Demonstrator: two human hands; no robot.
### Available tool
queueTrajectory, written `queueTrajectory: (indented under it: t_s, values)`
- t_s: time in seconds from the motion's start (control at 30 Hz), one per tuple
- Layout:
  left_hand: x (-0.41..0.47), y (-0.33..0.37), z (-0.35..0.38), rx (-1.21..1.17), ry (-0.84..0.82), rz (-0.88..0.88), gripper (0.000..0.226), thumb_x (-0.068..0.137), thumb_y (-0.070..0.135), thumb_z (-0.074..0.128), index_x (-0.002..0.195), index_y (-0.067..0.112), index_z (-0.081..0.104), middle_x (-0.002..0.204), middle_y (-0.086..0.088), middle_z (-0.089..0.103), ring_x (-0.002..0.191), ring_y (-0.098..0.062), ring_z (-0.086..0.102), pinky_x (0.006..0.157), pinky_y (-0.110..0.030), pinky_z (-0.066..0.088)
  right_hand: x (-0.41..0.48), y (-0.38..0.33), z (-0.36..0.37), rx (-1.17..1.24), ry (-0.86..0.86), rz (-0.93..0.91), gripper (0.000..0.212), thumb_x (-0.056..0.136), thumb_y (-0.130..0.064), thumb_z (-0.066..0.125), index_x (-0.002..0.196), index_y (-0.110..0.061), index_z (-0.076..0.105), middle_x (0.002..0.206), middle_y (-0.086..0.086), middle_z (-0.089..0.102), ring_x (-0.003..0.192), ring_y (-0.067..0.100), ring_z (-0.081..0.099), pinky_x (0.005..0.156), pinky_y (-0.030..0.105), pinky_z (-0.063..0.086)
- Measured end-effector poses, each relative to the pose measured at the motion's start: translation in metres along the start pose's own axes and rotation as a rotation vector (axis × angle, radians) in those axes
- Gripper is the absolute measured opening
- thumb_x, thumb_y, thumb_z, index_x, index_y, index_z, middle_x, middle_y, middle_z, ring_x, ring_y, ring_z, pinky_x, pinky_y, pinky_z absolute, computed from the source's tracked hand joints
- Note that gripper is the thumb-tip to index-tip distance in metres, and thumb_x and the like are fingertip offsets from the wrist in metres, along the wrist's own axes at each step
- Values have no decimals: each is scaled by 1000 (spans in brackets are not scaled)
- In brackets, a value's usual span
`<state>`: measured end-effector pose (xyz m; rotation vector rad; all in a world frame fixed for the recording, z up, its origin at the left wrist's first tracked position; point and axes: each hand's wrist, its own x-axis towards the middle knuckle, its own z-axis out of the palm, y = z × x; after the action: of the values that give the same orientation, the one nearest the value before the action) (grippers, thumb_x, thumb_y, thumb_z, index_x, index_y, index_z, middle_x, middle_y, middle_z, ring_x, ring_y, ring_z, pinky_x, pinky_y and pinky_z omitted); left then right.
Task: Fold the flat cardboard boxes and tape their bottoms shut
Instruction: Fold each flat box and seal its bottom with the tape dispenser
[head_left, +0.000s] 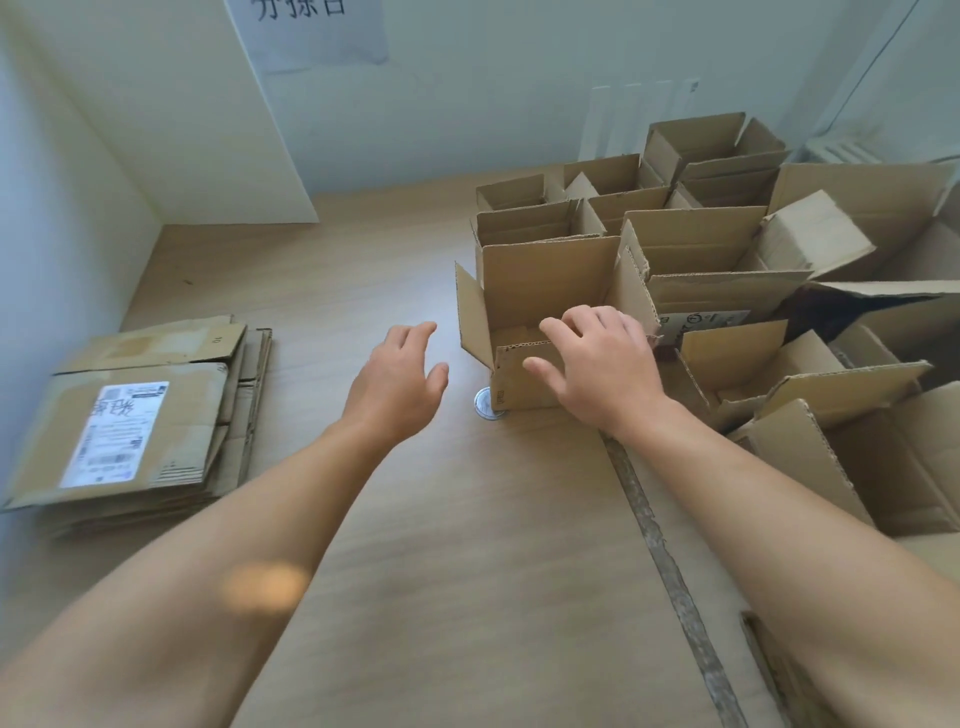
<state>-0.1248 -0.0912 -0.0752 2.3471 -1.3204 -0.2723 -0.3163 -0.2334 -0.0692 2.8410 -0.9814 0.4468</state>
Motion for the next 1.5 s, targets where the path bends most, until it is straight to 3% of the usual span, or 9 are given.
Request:
queueTrajectory:
  t_s: [0.13, 0.23, 0.53, 0.77, 0.87, 1.1, 1.23, 1.43, 1.5]
  values:
    - [-27, -36, -34, 313, -2, 77, 43, 98, 34, 48, 138, 18, 47, 135, -2, 51, 117, -28, 50, 88, -41, 46, 7, -58, -12, -8, 27, -150, 37, 89, -46, 47, 83, -14, 65, 76, 6, 60, 65, 29, 53, 56, 32, 33]
    - [-49, -68, -58, 446, -6, 97, 40, 97, 35, 50, 132, 16, 53, 128, -3, 55, 111, -28, 52, 85, -38, 45, 12, -104, -14, 6, -30, -241, 30, 91, -43, 61, 87, -13, 65, 78, 7, 61, 65, 30, 53, 59, 32, 28]
    - [-117, -192, -120, 627, -85, -83, 41, 95, 44, 47, 128, 19, 53, 129, -3, 53, 118, -27, 48, 96, -39, 38, 26, -255, 7, 121, -278, -302, 40, 102, -49, 37, 122, -19, 55, 117, 5, 57, 104, 30, 53, 75, 36, 31]
    - [-126, -282, -121, 493, -268, -204, 79, 91, 47, 61, 154, 31, 17, 163, 0, 9, 150, -21, 4, 118, -40, 19, 22, -334, 30, 276, -463, -154, 42, 102, -51, 36, 130, -24, 52, 124, 2, 53, 112, 27, 51, 80, 38, 41]
    - [-124, -301, -104, 434, -203, -185, 69, 93, 34, 61, 151, 31, 23, 162, 1, 14, 149, -20, 10, 113, -40, 25, 10, -339, 36, 344, -528, -63, 43, 102, -52, 37, 135, -27, 49, 132, -1, 50, 118, 24, 50, 86, 39, 45]
    - [-125, -291, -113, 336, 60, -67, 48, 101, 28, 50, 147, 19, 40, 149, -3, 44, 133, -26, 42, 92, -46, 44, -7, -333, 34, 475, -577, 70, 45, 101, -52, 41, 138, -28, 48, 139, -3, 45, 122, 20, 49, 93, 38, 44]
    - [-137, -254, -149, 158, 348, 3, 39, 95, 10, 56, 134, 7, 56, 118, -16, 66, 100, -37, 63, 76, -47, 50, -13, -329, 20, 718, -533, 150, 44, 100, -45, 49, 138, -24, 50, 136, 1, 50, 123, 21, 51, 100, 36, 42]
    - [-193, -188, -181, -250, 472, -61, 23, 89, 14, 50, 109, 15, 60, 82, 11, 56, 74, -9, 45, 64, -14, 36, -39, -294, -22, 1107, -403, 417, 52, 97, -45, 53, 146, -30, 41, 143, 0, 47, 122, 16, 51, 102, 39, 45]
    - [-217, -168, -177, -373, 438, -122, 13, 82, 19, 47, 90, 13, 55, 75, 4, 52, 69, -12, 43, 58, -19, 37, -55, -273, -34, 1242, -348, 542, 63, 93, -47, 57, 150, -33, 33, 150, -1, 40, 128, 17, 47, 105, 43, 44]
